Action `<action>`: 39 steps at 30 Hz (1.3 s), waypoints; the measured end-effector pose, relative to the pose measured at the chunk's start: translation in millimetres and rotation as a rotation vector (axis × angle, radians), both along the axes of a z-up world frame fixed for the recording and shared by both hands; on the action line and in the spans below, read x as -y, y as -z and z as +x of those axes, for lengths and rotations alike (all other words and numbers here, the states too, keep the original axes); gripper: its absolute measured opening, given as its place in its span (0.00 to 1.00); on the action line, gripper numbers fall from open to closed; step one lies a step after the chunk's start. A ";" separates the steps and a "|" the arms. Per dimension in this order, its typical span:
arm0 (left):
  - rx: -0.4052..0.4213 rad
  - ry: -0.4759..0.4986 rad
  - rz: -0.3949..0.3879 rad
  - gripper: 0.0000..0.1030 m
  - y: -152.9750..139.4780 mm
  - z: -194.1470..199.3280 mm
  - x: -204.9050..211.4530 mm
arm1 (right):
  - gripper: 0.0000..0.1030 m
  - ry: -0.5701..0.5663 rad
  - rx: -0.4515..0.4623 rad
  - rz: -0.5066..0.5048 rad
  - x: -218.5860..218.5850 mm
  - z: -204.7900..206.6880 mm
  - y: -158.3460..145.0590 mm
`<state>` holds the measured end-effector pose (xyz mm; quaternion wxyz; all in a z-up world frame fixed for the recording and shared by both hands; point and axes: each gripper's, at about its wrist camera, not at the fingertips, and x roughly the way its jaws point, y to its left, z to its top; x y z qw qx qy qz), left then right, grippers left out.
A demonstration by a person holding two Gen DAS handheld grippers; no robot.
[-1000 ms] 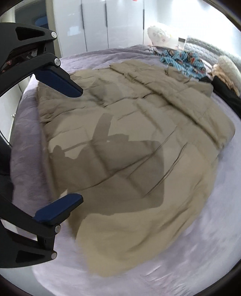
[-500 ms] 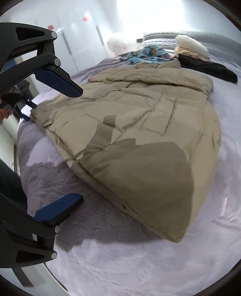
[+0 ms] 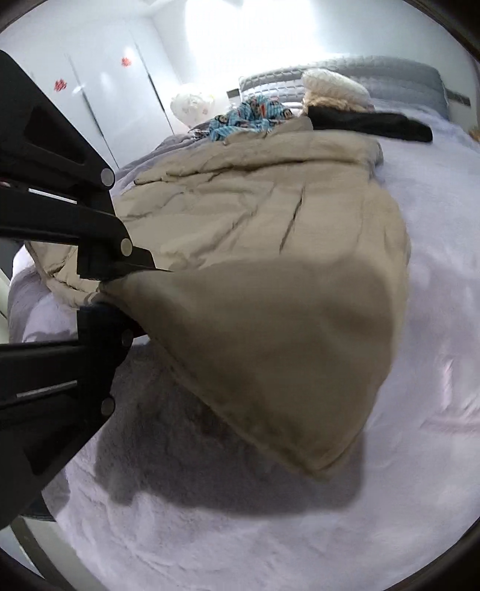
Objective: Fold large clothes
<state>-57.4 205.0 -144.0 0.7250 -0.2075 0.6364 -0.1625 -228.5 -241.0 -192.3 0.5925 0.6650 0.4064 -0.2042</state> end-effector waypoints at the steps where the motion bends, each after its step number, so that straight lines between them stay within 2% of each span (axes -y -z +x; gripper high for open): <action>1: 0.021 0.011 -0.003 0.12 -9.3 3.2 -0.4 | 0.08 -0.016 0.007 -0.027 -0.8 5.4 -9.2; 7: 0.168 0.071 -0.003 0.12 -69.1 40.3 13.0 | 0.08 -0.158 0.049 -0.181 6.7 51.8 -69.9; 12: 0.271 0.044 0.028 0.12 -108.4 93.3 41.7 | 0.08 -0.286 0.116 -0.298 25.9 114.4 -121.5; 17: 0.350 0.010 0.099 0.12 -136.1 163.8 73.6 | 0.08 -0.417 0.176 -0.376 56.2 194.9 -162.1; 21: 0.377 -0.044 0.164 0.12 -137.8 219.6 94.9 | 0.08 -0.502 0.186 -0.422 80.6 265.1 -172.2; 25: 0.365 -0.068 0.259 0.12 -110.5 269.6 114.3 | 0.08 -0.544 0.181 -0.465 97.2 331.4 -159.5; 28: 0.351 -0.051 0.317 0.12 -78.6 294.9 127.0 | 0.07 -0.549 0.155 -0.470 101.1 370.2 -129.8; 32: 0.323 -0.007 0.368 0.12 -28.6 330.6 141.4 | 0.07 -0.544 0.115 -0.485 110.3 395.9 -89.4; 36: 0.281 -0.017 0.363 0.12 10.4 352.5 145.5 | 0.07 -0.539 0.075 -0.487 120.3 404.2 -48.1; 39: 0.250 -0.046 0.342 0.12 26.7 364.1 146.4 | 0.08 -0.515 0.062 -0.460 127.7 414.3 -25.5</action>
